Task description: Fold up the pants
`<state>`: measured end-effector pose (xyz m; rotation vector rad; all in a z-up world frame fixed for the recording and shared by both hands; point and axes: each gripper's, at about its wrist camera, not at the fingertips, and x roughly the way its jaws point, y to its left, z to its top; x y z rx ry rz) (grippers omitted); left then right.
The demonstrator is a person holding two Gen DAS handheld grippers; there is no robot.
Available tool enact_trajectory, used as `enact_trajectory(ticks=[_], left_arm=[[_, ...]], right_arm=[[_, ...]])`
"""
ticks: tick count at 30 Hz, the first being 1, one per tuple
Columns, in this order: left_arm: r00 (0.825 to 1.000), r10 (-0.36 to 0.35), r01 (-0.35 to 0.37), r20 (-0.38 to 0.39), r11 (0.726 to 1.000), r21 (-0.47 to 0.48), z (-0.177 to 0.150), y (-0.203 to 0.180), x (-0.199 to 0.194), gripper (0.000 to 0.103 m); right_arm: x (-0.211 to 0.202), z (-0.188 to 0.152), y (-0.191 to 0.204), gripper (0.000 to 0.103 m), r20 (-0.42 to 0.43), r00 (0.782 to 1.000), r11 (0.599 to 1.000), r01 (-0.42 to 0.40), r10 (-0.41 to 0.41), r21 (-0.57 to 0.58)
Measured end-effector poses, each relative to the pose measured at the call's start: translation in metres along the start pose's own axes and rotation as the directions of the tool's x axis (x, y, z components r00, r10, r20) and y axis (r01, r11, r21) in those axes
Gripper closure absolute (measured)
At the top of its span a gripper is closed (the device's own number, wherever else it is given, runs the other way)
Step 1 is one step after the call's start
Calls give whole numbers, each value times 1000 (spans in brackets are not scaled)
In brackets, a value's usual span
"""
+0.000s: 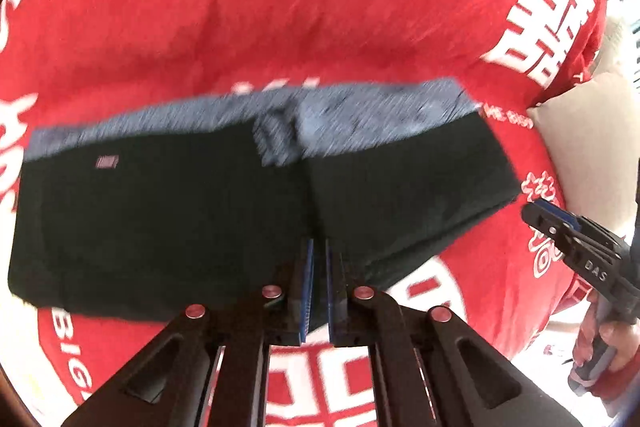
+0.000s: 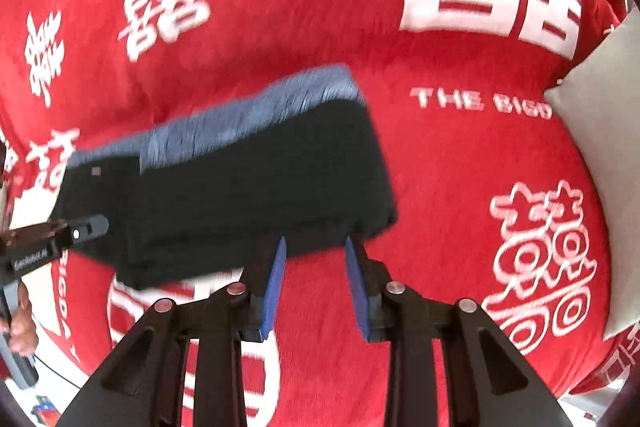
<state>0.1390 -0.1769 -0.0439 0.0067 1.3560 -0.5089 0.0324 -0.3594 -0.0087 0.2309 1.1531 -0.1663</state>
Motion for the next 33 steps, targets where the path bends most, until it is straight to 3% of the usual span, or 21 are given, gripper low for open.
enact_trajectory(ticks=[5,8,12,17,19,22,25,27,31,33], left_arm=[[1000,-12,12,15,999,30,33,-27,20,98],[999,35,-34,-22,998,47,39,-37,46,98],[994,67,-63,-83,997,43,16,-31,69,98],[998,57,-56,-37,998,29,-5,-29,62,98],[998,53,-53,-28,999,8,-6,-27,61,98],[998,61,-61,-7,998,12,-7,-32,62,98],[999,52,-52,10,999,8,-13,-31,60,98],[999,45,-45,16,999,-1,-16,-29,60,98],[999,44,-43,30,999,-8,-19,-29,59,98],[999,37,-37,40,999,-11,-20,-28,58,98]], right_arm=[[16,42,0,69,8,1000,1000,-11,12,-12],[38,55,3,69,-27,999,999,-38,37,-19],[70,38,12,69,-129,991,998,-46,40,-40],[67,7,34,69,-101,995,985,-26,9,-171],[62,8,33,68,-102,992,986,-89,75,-142],[59,25,29,68,-101,972,975,-218,213,-41],[73,50,46,68,-131,943,949,-313,305,-43],[86,65,64,68,-167,921,928,-366,351,-65],[108,90,99,68,-215,906,911,-395,366,-116],[121,95,112,68,-251,876,890,-445,411,-99]])
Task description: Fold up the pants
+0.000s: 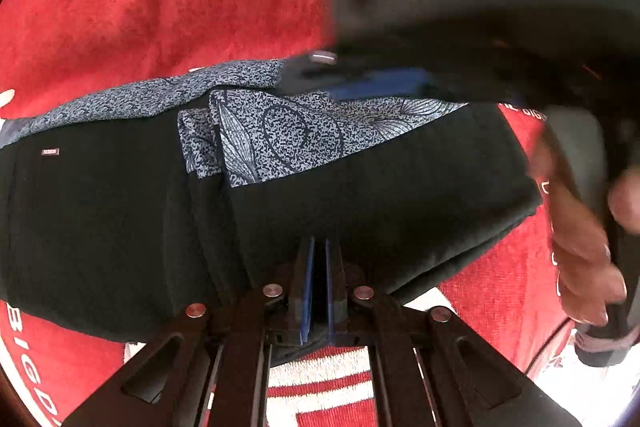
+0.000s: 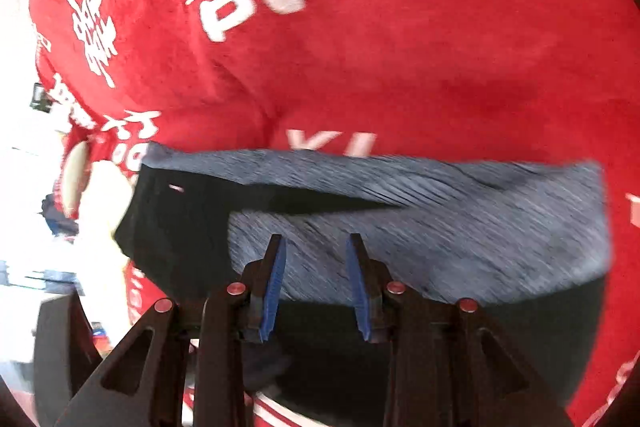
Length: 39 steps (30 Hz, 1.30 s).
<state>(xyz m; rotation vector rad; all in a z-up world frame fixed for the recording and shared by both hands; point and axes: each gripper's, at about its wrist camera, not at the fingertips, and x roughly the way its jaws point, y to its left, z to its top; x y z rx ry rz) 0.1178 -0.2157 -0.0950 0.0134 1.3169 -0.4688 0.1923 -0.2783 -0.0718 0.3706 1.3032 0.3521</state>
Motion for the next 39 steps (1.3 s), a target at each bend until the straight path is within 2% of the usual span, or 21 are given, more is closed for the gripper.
enact_trajectory(ticks=[3,5,8,11,13,14,15,16,17,19,22,23,25,26,28,31,35,36,37,38,39], left_arm=[[1000,-10,11,7,1000,-13,-2,6,-1,98],[1000,-10,10,7,1000,-14,-2,9,0,98],[1000,-16,16,-1,1000,-9,0,10,-2,98],[1000,-2,2,-27,1000,-5,6,10,-5,96],[1000,11,-12,-23,1000,-12,11,11,-10,95],[1000,23,-23,-18,1000,-9,13,10,-13,85],[999,30,-30,-13,1000,-9,14,10,-15,44],[999,47,-47,0,999,-14,14,10,-19,21],[997,69,-69,37,997,-20,13,10,-26,7],[995,76,-76,58,997,-2,15,7,-34,7],[993,105,-105,52,994,-6,17,5,-35,7],[993,109,-109,53,994,-8,18,6,-35,7],[990,125,-123,65,992,-25,26,9,-36,7],[987,140,-137,73,990,-40,32,13,-36,7],[981,180,-173,74,981,-86,47,24,-31,7],[982,185,-175,38,967,-187,62,49,-21,7],[995,64,-85,-77,946,-312,65,85,7,7],[995,42,-71,-95,944,-322,64,88,13,7],[994,30,-63,-106,943,-326,63,91,17,8],[994,19,-52,-105,944,-325,61,91,20,12],[995,17,-50,-103,946,-320,61,90,21,22]], right_arm=[[33,3,7,68,-128,990,998,-60,59,-8],[48,-2,16,68,-173,984,997,-47,34,-68],[41,0,20,66,-162,985,994,-73,60,-76],[11,-1,12,66,-63,998,997,25,-29,-67],[-18,-12,-1,64,3,996,995,90,-90,-43],[-29,-16,-7,63,21,991,991,132,-131,-33],[-41,-23,-15,62,42,981,981,191,-190,-22],[-52,-29,-24,61,61,968,970,243,-242,-7],[-57,-31,-28,61,72,958,960,279,-278,7],[-70,-36,-43,61,97,923,928,371,-372,32],[-79,-28,-67,59,91,919,921,372,-383,111],[-81,-23,-75,57,97,910,910,388,-404,148],[-82,-15,-87,42,99,889,886,423,-446,192],[-83,-12,-92,41,101,888,883,421,-448,207],[-82,-5,-103,41,96,903,892,389,-419,230],[-77,7,-117,41,85,939,919,303,-333,250],[-64,18,-144,41,41,984,936,149,-171,320],[-61,19,-149,42,37,987,931,135,-157,338],[-58,21,-155,56,34,991,927,106,-127,359],[-56,18,-155,61,29,993,923,95,-114,372],[-57,17,-157,69,30,993,922,98,-117,375]])
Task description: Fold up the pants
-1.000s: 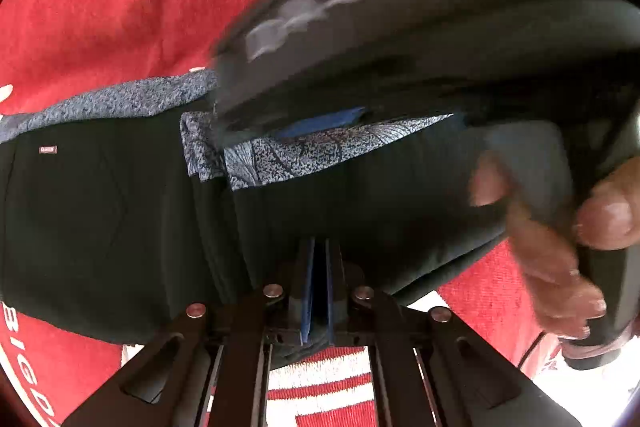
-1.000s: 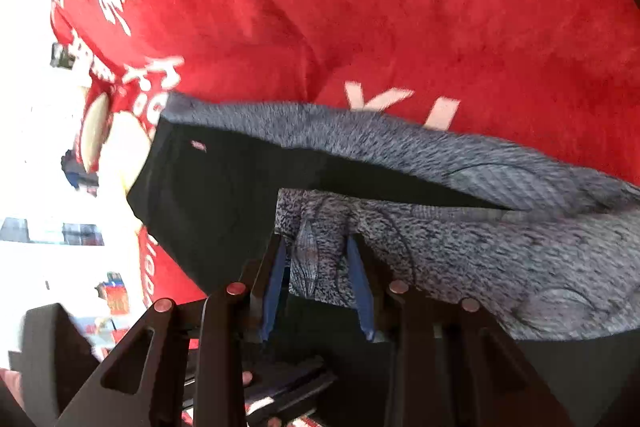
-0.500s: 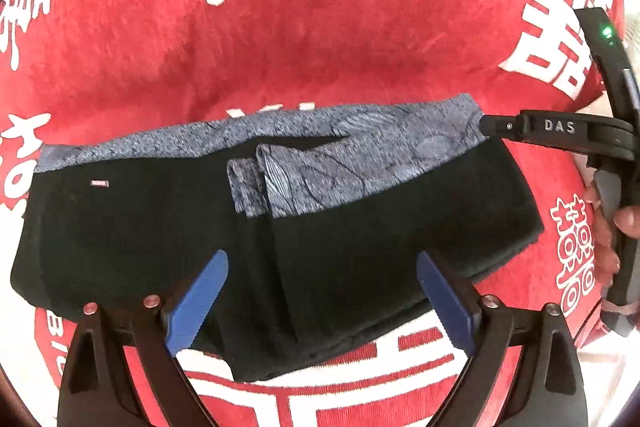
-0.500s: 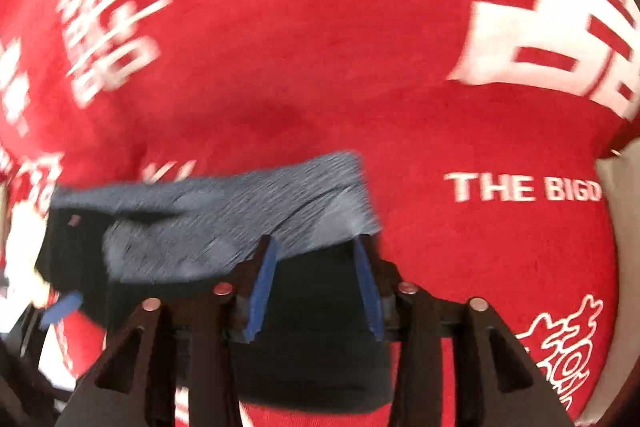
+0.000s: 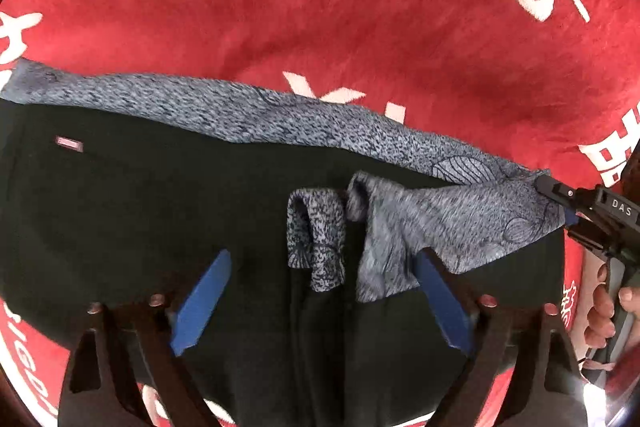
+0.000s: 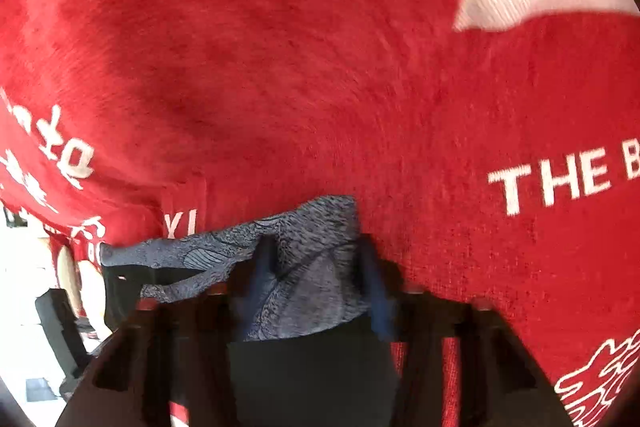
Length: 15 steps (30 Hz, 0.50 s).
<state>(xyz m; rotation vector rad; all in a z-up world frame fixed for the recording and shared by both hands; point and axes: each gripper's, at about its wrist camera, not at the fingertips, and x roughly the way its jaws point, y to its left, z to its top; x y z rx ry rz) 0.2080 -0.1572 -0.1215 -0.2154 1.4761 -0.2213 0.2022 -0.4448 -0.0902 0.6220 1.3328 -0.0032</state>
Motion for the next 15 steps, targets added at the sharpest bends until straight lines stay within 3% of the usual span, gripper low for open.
enact_trajectory(ticks=[3,6,8,11,12,15], left_arm=[[1000,-1,0,18,1000,31,-2,-10,-2,23],[999,34,-35,25,998,61,1,-20,2,23],[999,42,-44,27,997,60,1,-19,4,23],[997,56,-60,53,996,73,-4,-20,-2,23],[996,63,-67,62,995,75,-6,-20,-6,23],[989,99,-109,106,989,97,-13,-26,-27,23]], right_arm=[[-9,-7,-3,77,41,999,1000,11,-10,-21],[-10,-11,-12,78,77,996,999,32,-34,28],[-1,-10,-12,75,64,998,999,20,-22,35],[-8,-11,-2,65,50,998,996,31,-27,-81],[-11,-12,-1,56,54,998,995,36,-31,-88],[-39,-24,-5,54,148,986,994,89,-80,-57]])
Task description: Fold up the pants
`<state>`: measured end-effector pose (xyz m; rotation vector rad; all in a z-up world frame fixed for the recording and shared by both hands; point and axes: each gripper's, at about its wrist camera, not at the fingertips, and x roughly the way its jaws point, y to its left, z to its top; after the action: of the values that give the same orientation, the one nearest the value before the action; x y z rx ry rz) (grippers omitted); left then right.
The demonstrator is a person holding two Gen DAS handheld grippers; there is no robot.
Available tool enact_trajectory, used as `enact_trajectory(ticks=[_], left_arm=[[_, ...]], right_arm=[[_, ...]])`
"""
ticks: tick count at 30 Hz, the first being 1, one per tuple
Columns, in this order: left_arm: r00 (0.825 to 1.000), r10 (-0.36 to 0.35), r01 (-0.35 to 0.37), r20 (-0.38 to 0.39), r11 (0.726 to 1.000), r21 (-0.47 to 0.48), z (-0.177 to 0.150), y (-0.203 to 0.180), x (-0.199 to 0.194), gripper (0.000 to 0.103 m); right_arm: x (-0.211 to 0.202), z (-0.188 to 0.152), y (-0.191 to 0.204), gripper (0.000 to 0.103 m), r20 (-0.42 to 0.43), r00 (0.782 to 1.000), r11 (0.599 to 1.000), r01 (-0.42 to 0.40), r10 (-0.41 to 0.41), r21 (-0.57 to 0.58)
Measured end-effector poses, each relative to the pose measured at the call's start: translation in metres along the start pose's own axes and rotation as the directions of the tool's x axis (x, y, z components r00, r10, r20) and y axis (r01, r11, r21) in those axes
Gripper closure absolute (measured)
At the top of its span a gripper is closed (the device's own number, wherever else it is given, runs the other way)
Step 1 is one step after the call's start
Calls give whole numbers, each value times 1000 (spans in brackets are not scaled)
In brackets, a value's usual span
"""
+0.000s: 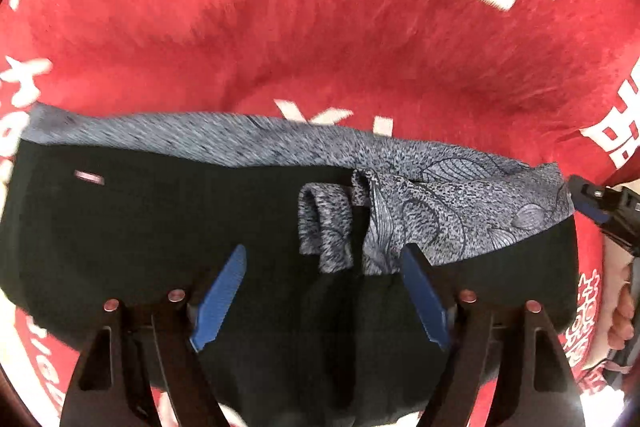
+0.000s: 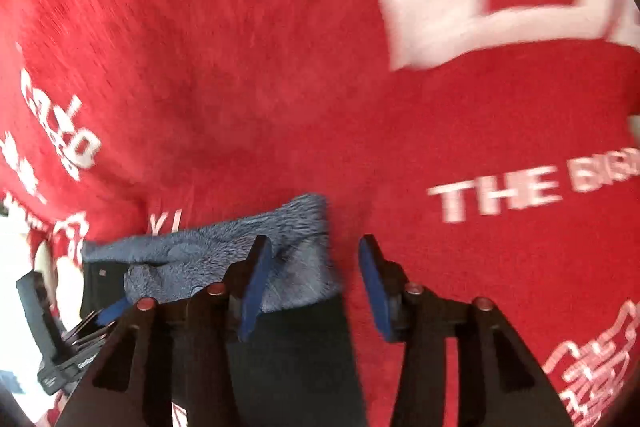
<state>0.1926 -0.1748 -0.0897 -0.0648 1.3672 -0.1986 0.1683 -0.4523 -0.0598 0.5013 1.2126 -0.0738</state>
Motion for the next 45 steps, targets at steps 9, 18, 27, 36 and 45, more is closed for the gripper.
enact_trajectory(ticks=[9,18,27,36,45], left_arm=[[999,-45,44,1,984,173,-35,-46,-26,23],[997,42,-30,-69,985,171,-56,-47,10,0],[995,1,12,-95,991,134,-53,-45,18,0],[994,53,-42,-97,993,110,-55,-49,12,0],[993,55,-46,-103,995,88,-57,-47,13,0]], right_arm=[[-55,-74,4,84,-1,998,997,62,-62,-46],[-28,-109,5,83,-36,990,987,132,-136,-96],[-21,-109,11,79,-40,990,985,129,-135,-116],[-21,-114,20,46,-54,989,982,131,-139,-134],[-38,-121,11,45,-80,993,989,78,-88,-122]])
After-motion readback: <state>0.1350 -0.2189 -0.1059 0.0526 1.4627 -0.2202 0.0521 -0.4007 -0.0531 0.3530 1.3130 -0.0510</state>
